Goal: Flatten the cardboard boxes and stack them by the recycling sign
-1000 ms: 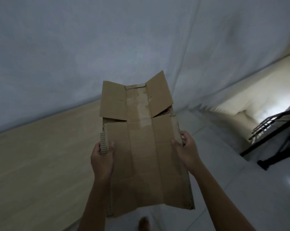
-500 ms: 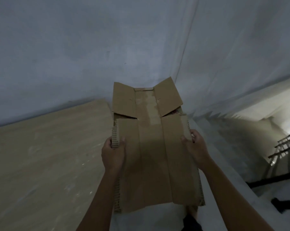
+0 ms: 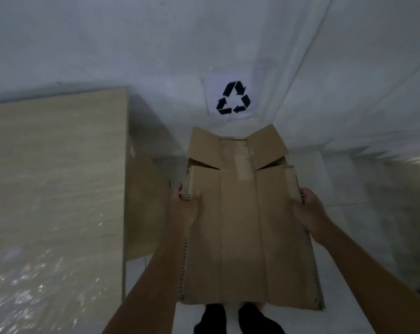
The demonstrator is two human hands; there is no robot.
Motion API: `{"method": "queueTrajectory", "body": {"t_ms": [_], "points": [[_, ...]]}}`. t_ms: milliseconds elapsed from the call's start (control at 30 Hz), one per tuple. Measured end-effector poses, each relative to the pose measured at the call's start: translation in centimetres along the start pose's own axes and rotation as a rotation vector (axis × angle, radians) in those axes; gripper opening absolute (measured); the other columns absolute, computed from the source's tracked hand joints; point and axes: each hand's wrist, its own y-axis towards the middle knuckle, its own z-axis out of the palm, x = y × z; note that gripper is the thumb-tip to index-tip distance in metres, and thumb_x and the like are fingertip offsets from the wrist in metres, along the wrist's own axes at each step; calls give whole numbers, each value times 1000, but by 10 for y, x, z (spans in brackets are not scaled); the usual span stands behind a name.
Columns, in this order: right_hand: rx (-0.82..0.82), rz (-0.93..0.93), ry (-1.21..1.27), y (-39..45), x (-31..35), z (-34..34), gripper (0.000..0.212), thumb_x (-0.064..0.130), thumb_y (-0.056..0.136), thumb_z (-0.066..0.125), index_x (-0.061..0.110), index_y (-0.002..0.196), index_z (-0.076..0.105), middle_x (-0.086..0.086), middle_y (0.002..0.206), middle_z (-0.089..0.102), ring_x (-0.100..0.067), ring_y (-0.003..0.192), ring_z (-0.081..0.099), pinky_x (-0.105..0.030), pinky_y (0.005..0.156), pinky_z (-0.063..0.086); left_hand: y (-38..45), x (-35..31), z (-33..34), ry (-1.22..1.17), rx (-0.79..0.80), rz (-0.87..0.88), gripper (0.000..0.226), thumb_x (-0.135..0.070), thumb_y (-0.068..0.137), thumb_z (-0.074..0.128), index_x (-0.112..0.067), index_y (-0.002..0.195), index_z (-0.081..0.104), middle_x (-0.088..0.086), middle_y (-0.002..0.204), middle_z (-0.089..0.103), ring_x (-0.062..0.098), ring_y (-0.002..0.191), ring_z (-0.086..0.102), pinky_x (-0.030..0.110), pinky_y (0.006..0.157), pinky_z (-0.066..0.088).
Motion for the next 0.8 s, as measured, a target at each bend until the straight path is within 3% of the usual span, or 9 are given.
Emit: {"method": "queueTrajectory", "body": {"t_ms": [100,167,267,367,467,667,733,800], "points": [[39,13,-30,46,-27,27,17,19,95,58,19,112,56,-1,94,62,-19,81,59,-34,69,50,34,42,28,4,8,-83,46,-31,91,72,-22,135,61,-1,120,71,22,108,67,41,96,55],[39,12,-61,80,-48,52,20,21,96,58,19,115,57,-2,97,63,-19,81,59,-29,63,46,63,79,48,1,-36,-149,45,-32,89,74,-24,132,64,-1,118,72,23,105,68,47,96,56],[28,10,-67,131,-86,90,16,22,96,58,19,112,59,-5,99,66,-20,82,61,-28,60,47,102,129,84,3,-100,-208,43,-32,90,74,-22,131,64,1,118,71,23,104,67,46,94,56],[-27,-10,-81,189,-140,129,16,22,95,60,14,108,63,-8,95,68,-27,83,65,-38,66,55,142,190,134,-103,-111,-249,46,-26,91,75,-22,135,61,0,122,68,22,108,66,43,95,57],[-77,-24,-106,245,-192,165,20,12,93,59,12,112,65,-8,95,66,-25,81,62,-30,61,48,183,249,182,-237,-86,-277,44,-26,88,78,-34,128,60,-4,121,69,20,107,68,46,96,58],[-145,-109,-165,341,-259,221,23,19,93,60,16,114,68,-1,97,65,-18,85,58,-20,57,41,262,338,255,-233,-163,-164,43,-24,89,77,-25,130,62,-6,115,71,9,98,69,27,85,58],[-162,-98,-139,367,-272,238,17,19,94,59,18,108,68,-1,95,65,-19,83,60,-18,57,44,283,360,270,-155,-246,-81,42,-29,87,78,-24,126,62,-6,114,71,12,101,69,30,89,58],[-184,-58,-134,382,-289,255,15,20,92,61,18,104,70,-3,94,67,-21,83,62,-25,67,52,298,379,280,-94,-287,-32,46,-32,85,79,-25,127,60,-7,111,70,12,101,69,31,91,57]]}}
